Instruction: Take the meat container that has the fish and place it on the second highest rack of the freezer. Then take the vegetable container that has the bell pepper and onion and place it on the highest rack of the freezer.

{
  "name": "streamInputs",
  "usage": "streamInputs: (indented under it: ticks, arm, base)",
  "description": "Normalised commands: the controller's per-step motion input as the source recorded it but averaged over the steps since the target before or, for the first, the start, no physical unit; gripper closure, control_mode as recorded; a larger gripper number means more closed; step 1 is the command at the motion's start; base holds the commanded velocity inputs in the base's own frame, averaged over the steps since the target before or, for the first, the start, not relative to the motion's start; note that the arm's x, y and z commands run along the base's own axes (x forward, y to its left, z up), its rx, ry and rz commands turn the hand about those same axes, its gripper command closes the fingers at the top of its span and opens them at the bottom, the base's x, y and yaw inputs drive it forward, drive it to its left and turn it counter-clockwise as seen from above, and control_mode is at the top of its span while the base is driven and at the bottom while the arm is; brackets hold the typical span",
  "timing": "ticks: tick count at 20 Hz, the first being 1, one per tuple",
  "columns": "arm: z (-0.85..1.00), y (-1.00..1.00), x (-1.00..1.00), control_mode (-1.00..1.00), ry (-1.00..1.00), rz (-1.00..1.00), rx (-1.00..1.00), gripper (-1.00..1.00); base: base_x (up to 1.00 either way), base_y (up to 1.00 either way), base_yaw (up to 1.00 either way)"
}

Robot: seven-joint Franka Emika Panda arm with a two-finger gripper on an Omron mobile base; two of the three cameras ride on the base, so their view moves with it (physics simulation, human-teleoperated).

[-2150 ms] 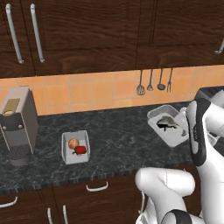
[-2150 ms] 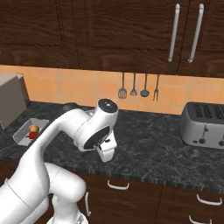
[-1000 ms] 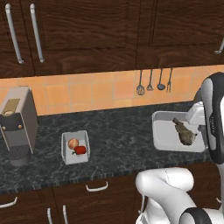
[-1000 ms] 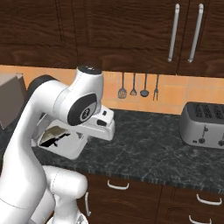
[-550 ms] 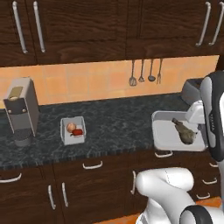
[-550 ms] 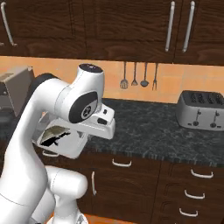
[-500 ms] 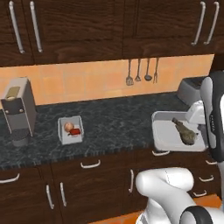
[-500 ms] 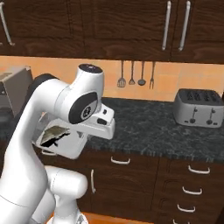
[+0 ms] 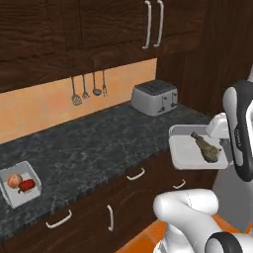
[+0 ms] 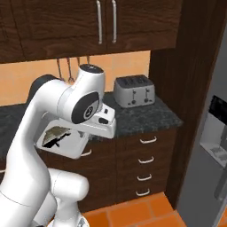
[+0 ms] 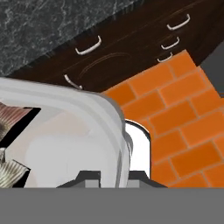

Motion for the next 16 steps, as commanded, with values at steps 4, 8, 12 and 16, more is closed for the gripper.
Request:
streamInputs:
  ticks: [4, 8, 12, 16]
  arm:
    - [0.00, 0.00, 0.00, 1.00, 0.00, 0.00, 0.00, 1.00]
    - [0.00, 0.00, 0.00, 1.00, 0.00, 0.00, 0.00, 1.00]
    - [0.00, 0.00, 0.00, 1.00, 0.00, 0.00, 0.00, 1.00]
    - [0.00, 0.00, 0.00, 1.00, 0.00, 0.00, 0.00, 1.00]
  base:
    - [-0.33, -0.29, -0.60]
    - [-0.03, -0.12, -0.75]
    - [-0.14, -0.03, -0.73]
    - [-0.38, -0.13, -0.58]
